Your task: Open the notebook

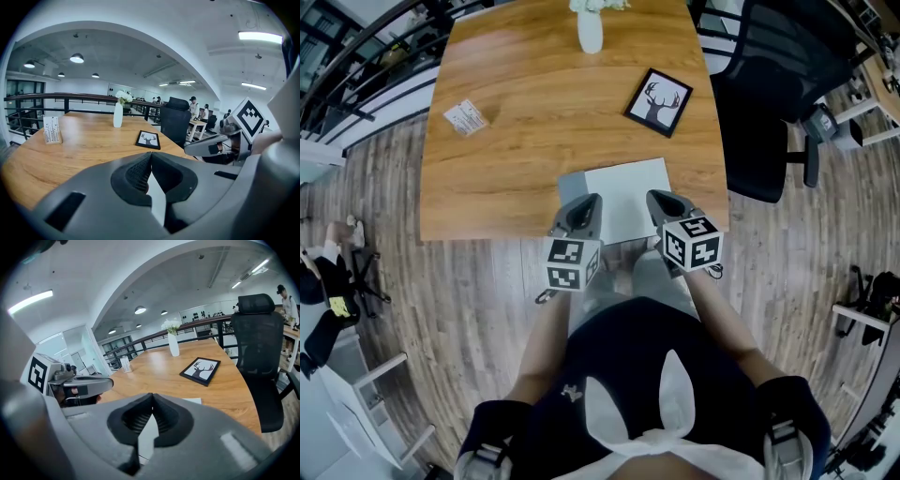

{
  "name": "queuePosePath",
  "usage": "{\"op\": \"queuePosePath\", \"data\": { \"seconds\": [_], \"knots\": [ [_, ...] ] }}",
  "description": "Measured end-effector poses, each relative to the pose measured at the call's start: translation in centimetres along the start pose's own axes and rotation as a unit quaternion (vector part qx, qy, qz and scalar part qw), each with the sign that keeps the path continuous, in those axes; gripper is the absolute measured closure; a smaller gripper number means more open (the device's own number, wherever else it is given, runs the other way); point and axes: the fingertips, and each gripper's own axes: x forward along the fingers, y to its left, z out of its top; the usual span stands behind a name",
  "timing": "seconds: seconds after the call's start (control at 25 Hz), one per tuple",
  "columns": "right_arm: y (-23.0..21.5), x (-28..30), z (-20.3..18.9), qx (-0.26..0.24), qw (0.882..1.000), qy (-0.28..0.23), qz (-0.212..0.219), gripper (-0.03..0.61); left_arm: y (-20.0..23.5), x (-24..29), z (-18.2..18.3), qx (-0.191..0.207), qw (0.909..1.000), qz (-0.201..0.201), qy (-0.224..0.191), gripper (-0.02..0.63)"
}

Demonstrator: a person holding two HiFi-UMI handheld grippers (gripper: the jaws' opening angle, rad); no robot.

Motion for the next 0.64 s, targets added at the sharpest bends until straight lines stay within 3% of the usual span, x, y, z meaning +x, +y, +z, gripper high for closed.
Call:
{"op": "queuePosePath", "data": {
  "seconds": [0.64],
  "knots": [
    [-1.8,-0.8,0.3,-0.001,1.000,0.001,0.008,0.581,-1.9,1.0,0.8,-0.001,1.0000,0.009,-0.003,0.597]
  ]
}}
